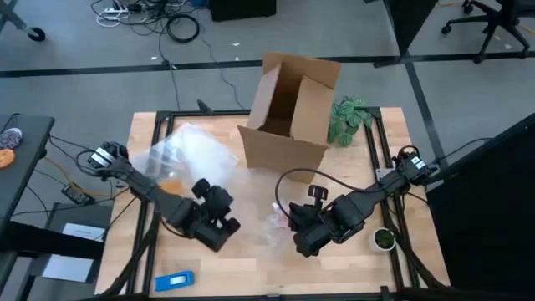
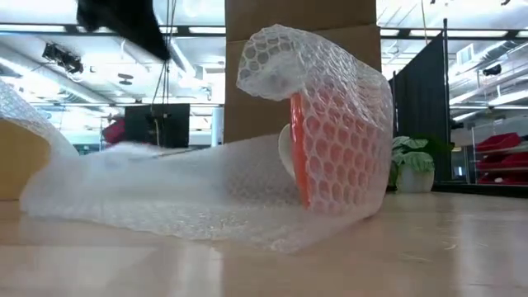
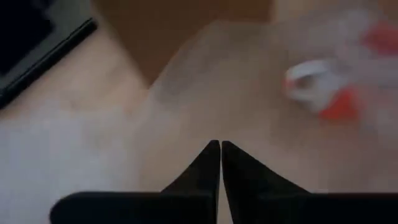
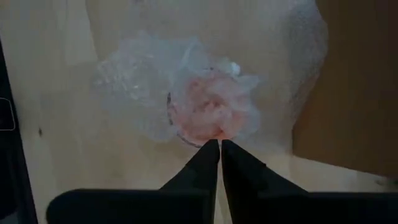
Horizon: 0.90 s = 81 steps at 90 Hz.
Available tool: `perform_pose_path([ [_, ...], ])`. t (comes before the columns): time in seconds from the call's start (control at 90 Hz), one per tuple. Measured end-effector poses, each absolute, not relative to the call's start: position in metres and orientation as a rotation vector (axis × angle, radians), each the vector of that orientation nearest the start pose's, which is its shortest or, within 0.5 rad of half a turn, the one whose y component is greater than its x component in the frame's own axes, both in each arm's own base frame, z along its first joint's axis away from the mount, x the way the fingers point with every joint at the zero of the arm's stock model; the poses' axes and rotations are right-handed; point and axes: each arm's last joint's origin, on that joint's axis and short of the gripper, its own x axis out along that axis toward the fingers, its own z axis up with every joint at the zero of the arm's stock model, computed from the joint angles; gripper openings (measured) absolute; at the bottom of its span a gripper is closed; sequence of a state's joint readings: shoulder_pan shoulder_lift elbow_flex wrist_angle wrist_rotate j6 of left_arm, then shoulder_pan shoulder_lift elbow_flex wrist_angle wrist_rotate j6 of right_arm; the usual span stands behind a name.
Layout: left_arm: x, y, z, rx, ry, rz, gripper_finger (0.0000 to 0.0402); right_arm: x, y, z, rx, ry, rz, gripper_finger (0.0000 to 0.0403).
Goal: Wrap mug
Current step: Wrap the orange mug with transparent bubble wrap
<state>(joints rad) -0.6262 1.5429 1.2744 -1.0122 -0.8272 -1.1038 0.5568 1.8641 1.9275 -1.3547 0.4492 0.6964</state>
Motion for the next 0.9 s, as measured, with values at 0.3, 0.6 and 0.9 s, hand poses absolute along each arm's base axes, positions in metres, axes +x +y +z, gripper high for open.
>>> perform_pose_path([
  [0.3,0.235,-0.138,0.257,-0.131,0.697,0.781,0.0011,0.317,0.180,0.316,-0.002,1.125,-0.307,0.0000],
  [0.6,0.235,-0.102,0.206,-0.359,0.717,0.988,0.0094,0.324,0.177,0.295,0.035,1.137,-0.293,0.0000],
  [0.9,0.225,-0.077,0.164,-0.413,0.773,1.063,0.0146,0.326,0.174,0.295,0.048,1.146,-0.291,0.0000],
])
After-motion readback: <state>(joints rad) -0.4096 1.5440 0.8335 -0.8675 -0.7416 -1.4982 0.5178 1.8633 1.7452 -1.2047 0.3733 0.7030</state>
